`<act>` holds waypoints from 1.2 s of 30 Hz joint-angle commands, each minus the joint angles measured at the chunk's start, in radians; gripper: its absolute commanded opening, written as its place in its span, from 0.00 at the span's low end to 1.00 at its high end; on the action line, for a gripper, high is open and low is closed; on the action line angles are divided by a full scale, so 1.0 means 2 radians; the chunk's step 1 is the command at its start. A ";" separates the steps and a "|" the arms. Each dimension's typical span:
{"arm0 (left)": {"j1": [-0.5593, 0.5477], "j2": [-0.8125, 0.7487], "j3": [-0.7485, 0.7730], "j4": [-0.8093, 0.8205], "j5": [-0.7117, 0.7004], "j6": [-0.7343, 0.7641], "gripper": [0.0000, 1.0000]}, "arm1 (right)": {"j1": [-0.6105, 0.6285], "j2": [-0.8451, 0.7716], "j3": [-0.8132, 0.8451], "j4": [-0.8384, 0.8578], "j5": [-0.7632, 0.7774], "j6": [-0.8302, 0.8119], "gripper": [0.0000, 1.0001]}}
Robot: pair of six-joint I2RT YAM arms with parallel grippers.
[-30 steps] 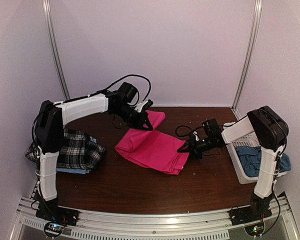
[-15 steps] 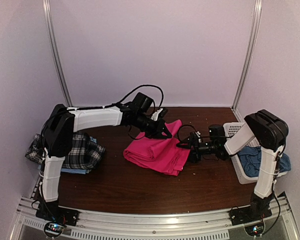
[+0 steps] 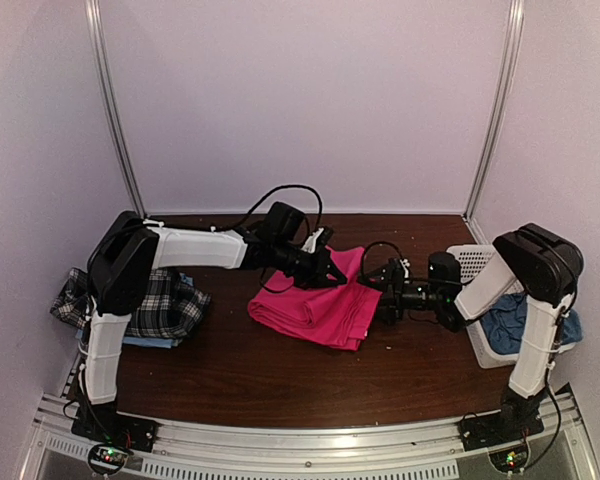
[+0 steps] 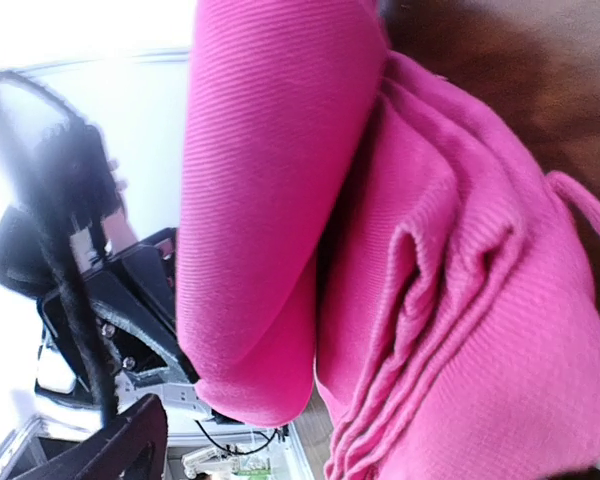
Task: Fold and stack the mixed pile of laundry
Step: Fold the 1/3-rectangle-folded trousers at the center of the board.
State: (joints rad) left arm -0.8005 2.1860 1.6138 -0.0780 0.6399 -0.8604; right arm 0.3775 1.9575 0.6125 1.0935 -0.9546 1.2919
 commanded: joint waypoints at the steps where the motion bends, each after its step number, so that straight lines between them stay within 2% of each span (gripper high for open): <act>1: -0.005 -0.022 0.004 0.006 -0.012 0.003 0.00 | 0.002 -0.070 0.018 -0.204 0.050 -0.080 1.00; 3: -0.005 -0.022 0.005 -0.006 -0.020 0.004 0.00 | 0.002 -0.111 0.038 -0.360 0.096 -0.141 1.00; 6: -0.002 -0.022 0.003 -0.013 -0.025 0.008 0.00 | 0.002 -0.170 0.038 -0.424 0.122 -0.172 0.94; 8: -0.001 -0.022 0.005 -0.017 -0.026 0.014 0.00 | 0.003 -0.207 0.027 -0.436 0.131 -0.177 0.84; 12: -0.001 -0.022 0.011 -0.020 -0.022 0.016 0.00 | 0.002 -0.236 0.015 -0.499 0.151 -0.194 0.50; 14: -0.001 -0.022 0.018 -0.027 -0.022 0.020 0.00 | 0.002 -0.225 0.017 -0.524 0.153 -0.202 0.45; 17: -0.001 -0.021 0.024 -0.037 -0.022 0.025 0.00 | 0.002 -0.203 0.014 -0.521 0.142 -0.197 0.44; 23: -0.001 -0.018 0.018 -0.042 -0.018 0.029 0.00 | 0.006 -0.158 0.017 -0.461 0.123 -0.183 0.42; 27: -0.003 -0.018 0.019 -0.045 -0.014 0.029 0.00 | 0.008 -0.120 0.020 -0.422 0.114 -0.174 0.29; 30: -0.006 -0.018 0.027 -0.055 -0.013 0.032 0.00 | 0.010 -0.100 0.013 -0.380 0.104 -0.158 0.26; 35: -0.009 -0.019 0.035 -0.059 -0.011 0.017 0.00 | 0.016 -0.087 0.004 -0.342 0.101 -0.142 0.00; 36: -0.010 -0.020 0.039 -0.058 -0.009 0.012 0.00 | 0.016 -0.085 0.004 -0.340 0.101 -0.140 0.00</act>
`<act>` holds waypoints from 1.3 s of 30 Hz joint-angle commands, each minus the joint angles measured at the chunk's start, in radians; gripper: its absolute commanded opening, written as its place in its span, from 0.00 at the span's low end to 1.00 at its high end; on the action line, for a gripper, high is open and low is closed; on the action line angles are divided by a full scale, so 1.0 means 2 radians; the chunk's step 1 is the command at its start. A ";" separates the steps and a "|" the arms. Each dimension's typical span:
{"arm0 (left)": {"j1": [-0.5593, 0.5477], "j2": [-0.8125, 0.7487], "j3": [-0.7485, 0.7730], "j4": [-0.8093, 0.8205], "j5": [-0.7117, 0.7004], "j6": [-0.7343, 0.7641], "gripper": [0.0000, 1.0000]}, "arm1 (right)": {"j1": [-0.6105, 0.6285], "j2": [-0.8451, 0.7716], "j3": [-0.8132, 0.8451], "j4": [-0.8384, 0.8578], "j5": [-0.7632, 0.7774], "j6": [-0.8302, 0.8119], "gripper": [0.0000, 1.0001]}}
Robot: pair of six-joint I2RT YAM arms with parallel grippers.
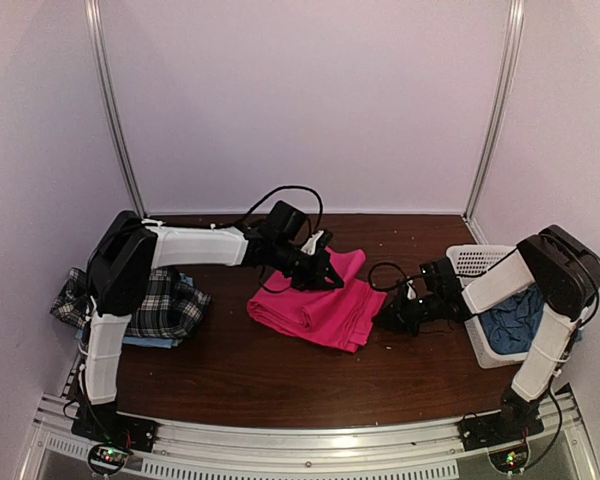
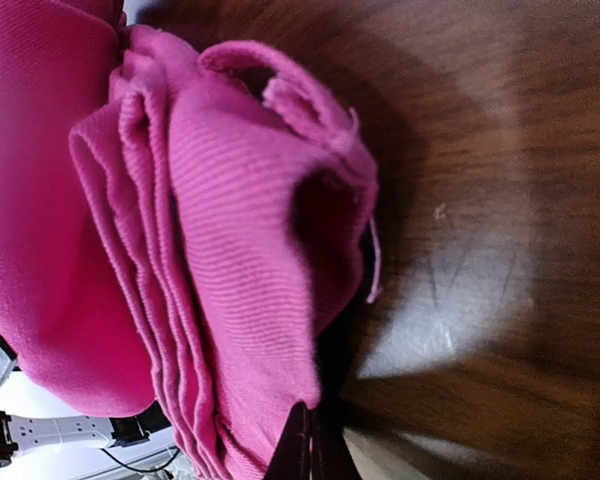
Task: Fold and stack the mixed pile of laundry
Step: Fold the 1/3-rectangle-folded trousers at the center of the board.
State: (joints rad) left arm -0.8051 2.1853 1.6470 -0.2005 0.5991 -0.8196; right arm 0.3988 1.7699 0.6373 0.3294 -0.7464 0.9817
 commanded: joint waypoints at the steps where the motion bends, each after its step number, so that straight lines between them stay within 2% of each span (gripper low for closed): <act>1: -0.010 -0.019 0.026 0.006 0.014 -0.013 0.00 | 0.006 0.009 -0.009 0.044 -0.003 0.016 0.00; 16: -0.049 0.018 0.067 0.051 0.037 -0.064 0.00 | 0.010 0.016 -0.006 0.086 -0.004 0.032 0.00; 21: -0.052 0.032 0.047 0.095 0.046 -0.094 0.00 | 0.011 0.015 -0.008 0.094 -0.005 0.033 0.00; 25: -0.053 0.057 0.024 0.161 0.062 -0.132 0.00 | 0.011 0.008 -0.013 0.107 -0.006 0.037 0.00; 30: -0.050 0.092 0.005 0.225 0.094 -0.180 0.00 | 0.011 -0.030 -0.016 0.080 0.002 0.033 0.12; 35: -0.044 0.085 0.018 0.176 0.096 -0.128 0.26 | 0.009 -0.085 0.029 -0.066 0.044 -0.024 0.25; 39: -0.033 0.041 0.029 0.097 0.078 -0.049 0.43 | 0.009 -0.128 0.061 -0.216 0.083 -0.060 0.27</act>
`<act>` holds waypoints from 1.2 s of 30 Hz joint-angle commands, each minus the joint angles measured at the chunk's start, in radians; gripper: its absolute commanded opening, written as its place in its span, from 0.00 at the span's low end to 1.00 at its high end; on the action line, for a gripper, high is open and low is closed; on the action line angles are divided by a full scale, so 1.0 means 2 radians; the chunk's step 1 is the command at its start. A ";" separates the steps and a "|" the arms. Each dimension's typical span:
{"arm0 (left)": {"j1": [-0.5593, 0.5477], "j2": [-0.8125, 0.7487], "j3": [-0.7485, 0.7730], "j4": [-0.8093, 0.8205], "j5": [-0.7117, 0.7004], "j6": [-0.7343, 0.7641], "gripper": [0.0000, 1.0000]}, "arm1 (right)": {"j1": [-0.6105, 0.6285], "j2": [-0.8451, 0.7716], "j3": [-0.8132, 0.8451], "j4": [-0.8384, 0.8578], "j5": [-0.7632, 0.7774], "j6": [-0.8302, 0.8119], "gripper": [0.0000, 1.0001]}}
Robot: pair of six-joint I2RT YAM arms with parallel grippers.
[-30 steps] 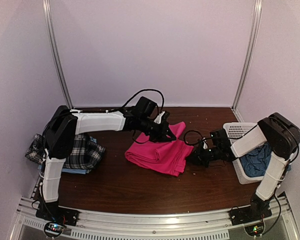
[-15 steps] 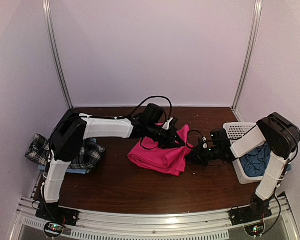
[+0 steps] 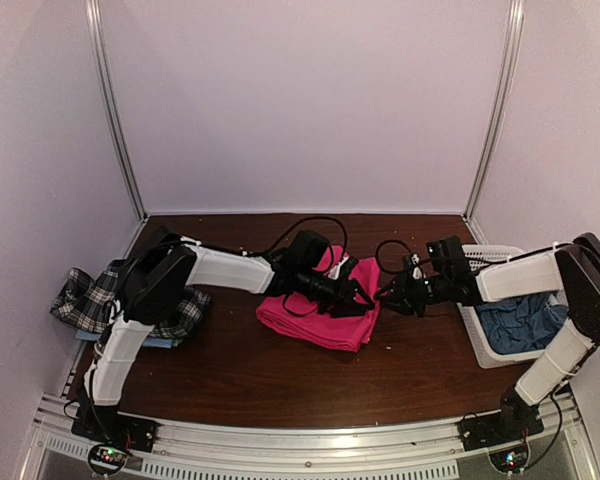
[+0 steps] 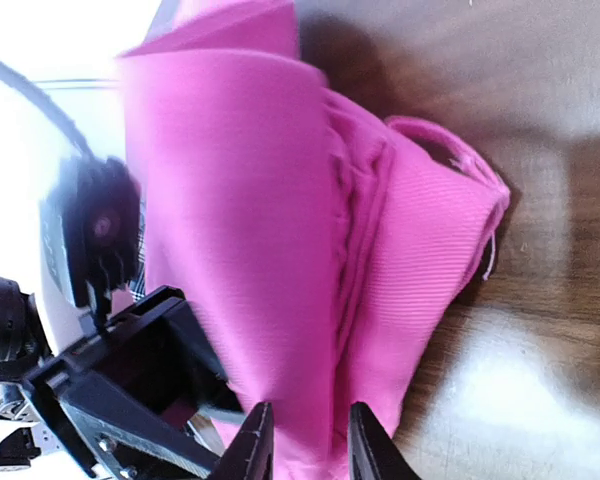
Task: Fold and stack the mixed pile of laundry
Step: Fold the 1/3-rectangle-folded trousers at the center of the board, then rotate the 1/2-rectangle-folded trousers at the center of the board.
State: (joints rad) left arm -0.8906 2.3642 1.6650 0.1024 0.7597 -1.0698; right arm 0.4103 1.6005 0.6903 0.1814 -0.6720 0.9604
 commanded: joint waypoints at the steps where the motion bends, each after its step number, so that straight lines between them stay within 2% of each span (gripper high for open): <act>1: 0.016 -0.062 0.022 -0.081 -0.004 0.094 0.46 | 0.003 -0.056 0.037 -0.163 0.053 -0.055 0.28; 5: 0.049 -0.123 0.022 -0.171 -0.021 0.162 0.61 | 0.003 -0.105 0.043 -0.224 0.077 -0.072 0.30; 9: 0.090 -0.153 0.029 -0.246 -0.040 0.238 0.72 | 0.009 -0.127 0.060 -0.199 0.069 -0.075 0.43; 11: 0.106 -0.151 0.050 -0.295 -0.061 0.300 0.76 | 0.015 -0.103 0.098 -0.194 0.050 -0.083 0.44; 16: 0.118 -0.124 0.106 -0.409 -0.154 0.438 0.76 | 0.044 0.003 0.196 -0.219 0.015 -0.117 0.45; 19: 0.119 -0.112 0.096 -0.422 -0.179 0.490 0.72 | 0.061 0.063 0.238 -0.237 0.011 -0.126 0.45; 22: 0.118 -0.106 0.063 -0.418 -0.183 0.525 0.62 | 0.062 0.111 0.250 -0.267 0.023 -0.131 0.44; 25: 0.115 -0.116 0.004 -0.397 -0.186 0.548 0.51 | 0.053 0.137 0.248 -0.302 0.048 -0.150 0.43; 28: 0.090 -0.138 -0.066 -0.371 -0.181 0.553 0.45 | 0.037 0.163 0.263 -0.328 0.073 -0.182 0.42; 32: 0.014 -0.172 -0.136 -0.353 -0.174 0.561 0.41 | 0.033 0.242 0.379 -0.371 0.089 -0.253 0.43; 34: -0.026 -0.188 -0.156 -0.354 -0.165 0.567 0.42 | 0.040 0.280 0.456 -0.377 0.070 -0.284 0.43; 36: -0.037 -0.216 -0.173 -0.350 -0.168 0.557 0.42 | 0.053 0.307 0.535 -0.396 0.046 -0.325 0.46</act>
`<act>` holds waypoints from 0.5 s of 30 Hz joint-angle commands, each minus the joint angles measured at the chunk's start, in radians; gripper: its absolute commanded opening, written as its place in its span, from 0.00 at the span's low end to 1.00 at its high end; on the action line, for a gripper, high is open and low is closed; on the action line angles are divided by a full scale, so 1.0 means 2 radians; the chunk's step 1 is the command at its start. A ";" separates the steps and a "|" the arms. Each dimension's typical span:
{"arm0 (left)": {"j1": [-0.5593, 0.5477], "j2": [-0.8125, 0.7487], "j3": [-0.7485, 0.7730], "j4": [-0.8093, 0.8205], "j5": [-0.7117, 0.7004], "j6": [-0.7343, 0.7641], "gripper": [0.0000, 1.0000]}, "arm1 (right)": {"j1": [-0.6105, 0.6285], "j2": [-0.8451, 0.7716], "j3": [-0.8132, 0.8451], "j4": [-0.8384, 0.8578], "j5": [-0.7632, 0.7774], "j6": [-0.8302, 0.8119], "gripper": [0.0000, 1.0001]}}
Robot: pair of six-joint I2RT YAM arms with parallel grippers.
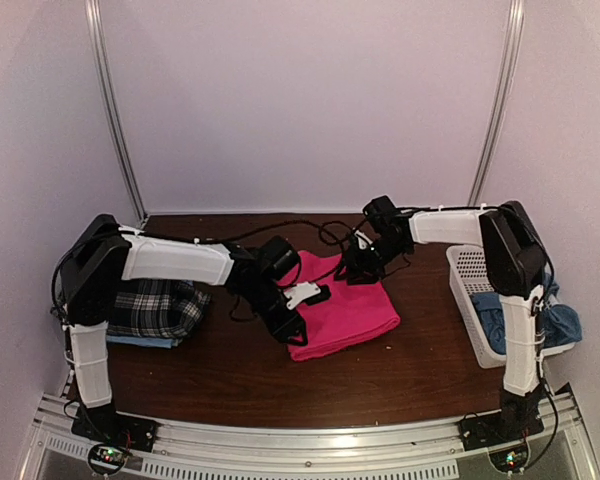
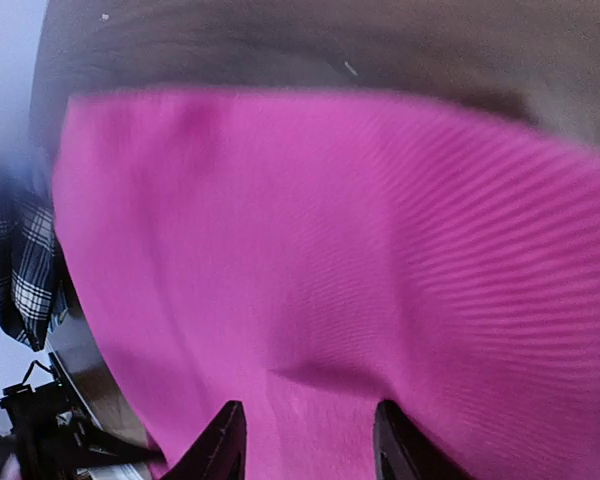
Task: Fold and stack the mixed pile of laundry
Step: Rotate the 1/2-rectangle-folded trousers at the center of the board.
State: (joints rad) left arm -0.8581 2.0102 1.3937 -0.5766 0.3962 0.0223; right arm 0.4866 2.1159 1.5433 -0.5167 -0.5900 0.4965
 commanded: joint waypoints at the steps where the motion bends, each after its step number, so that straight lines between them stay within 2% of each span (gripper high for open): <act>1: -0.046 -0.057 -0.045 -0.005 0.010 0.003 0.43 | 0.023 0.059 0.145 -0.060 -0.006 -0.112 0.48; 4: 0.005 -0.127 -0.069 0.033 0.037 -0.038 0.53 | 0.029 0.048 0.196 -0.074 -0.030 -0.137 0.50; 7: 0.076 -0.153 -0.058 0.071 0.072 -0.084 0.62 | 0.029 -0.024 0.140 -0.032 -0.035 -0.116 0.53; 11: 0.109 -0.108 0.024 0.078 0.059 -0.113 0.65 | 0.036 -0.106 0.037 -0.013 -0.029 -0.072 0.53; 15: 0.122 -0.023 0.100 0.100 0.086 -0.133 0.62 | 0.044 -0.165 -0.070 0.017 -0.040 -0.018 0.52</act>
State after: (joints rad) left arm -0.5961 1.8183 1.4849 -0.4541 0.5011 -0.1734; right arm 0.5579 1.8641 1.5757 -0.5358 -0.6479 0.3489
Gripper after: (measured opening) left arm 0.636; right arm 0.520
